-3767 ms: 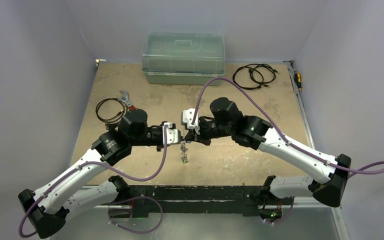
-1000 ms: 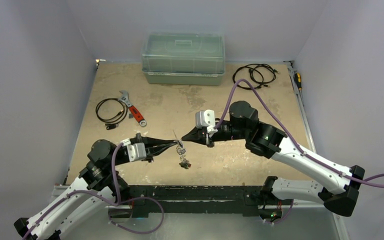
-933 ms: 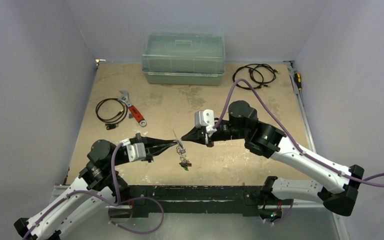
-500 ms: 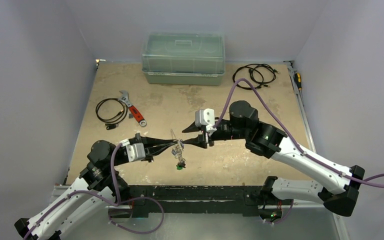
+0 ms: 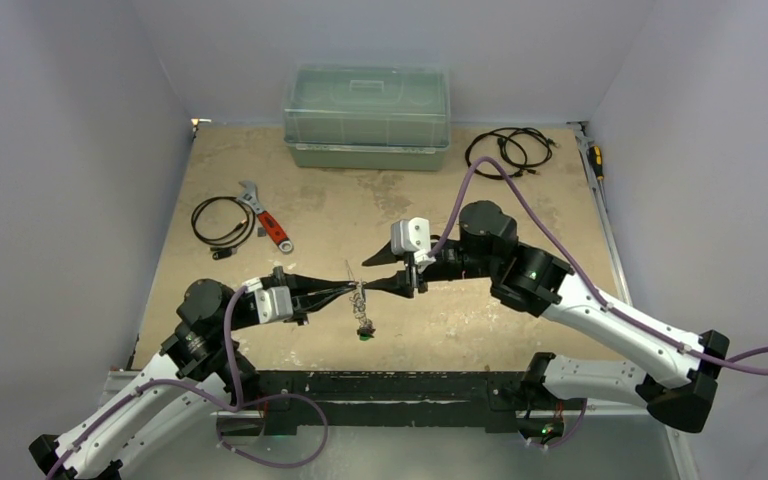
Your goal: Put the keys on the keyring
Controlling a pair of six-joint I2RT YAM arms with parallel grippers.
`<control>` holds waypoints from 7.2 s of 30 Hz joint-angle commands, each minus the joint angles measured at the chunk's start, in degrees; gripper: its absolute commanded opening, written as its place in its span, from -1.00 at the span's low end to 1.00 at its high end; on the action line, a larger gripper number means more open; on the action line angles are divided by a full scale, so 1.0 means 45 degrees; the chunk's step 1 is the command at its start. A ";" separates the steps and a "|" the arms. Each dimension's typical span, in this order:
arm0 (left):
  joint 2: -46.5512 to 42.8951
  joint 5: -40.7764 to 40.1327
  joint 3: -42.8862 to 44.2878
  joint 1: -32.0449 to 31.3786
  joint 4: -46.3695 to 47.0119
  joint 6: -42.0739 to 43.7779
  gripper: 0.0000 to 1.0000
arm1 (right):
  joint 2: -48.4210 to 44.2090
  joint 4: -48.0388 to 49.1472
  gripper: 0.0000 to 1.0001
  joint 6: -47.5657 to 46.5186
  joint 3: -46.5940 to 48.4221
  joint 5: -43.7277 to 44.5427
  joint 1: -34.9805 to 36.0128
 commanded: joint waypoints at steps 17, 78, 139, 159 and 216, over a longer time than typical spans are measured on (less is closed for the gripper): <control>-0.0075 0.0116 0.0254 0.0060 0.0959 -0.0234 -1.00 | 0.0623 0.0713 -0.32 0.0289 0.0404 -0.0906 0.0029; 0.5200 -0.0404 0.7458 0.0114 -0.9869 0.3878 -0.10 | 0.0549 -0.1356 -1.00 -0.0497 0.0893 0.1792 0.0400; 0.5894 0.0769 0.7371 0.0057 -0.9677 0.3931 -0.89 | 0.0534 -0.1544 -1.00 -0.0424 0.1030 0.1611 0.0811; 0.4087 0.1310 0.5082 0.0043 -0.6581 0.3353 -1.00 | -0.1081 0.0006 0.04 -0.0011 -0.0331 0.1991 0.0811; 0.0586 0.1405 0.0306 0.0804 0.1522 -0.0759 -1.00 | -0.0336 0.0975 -0.36 0.0519 -0.0727 0.1326 0.0850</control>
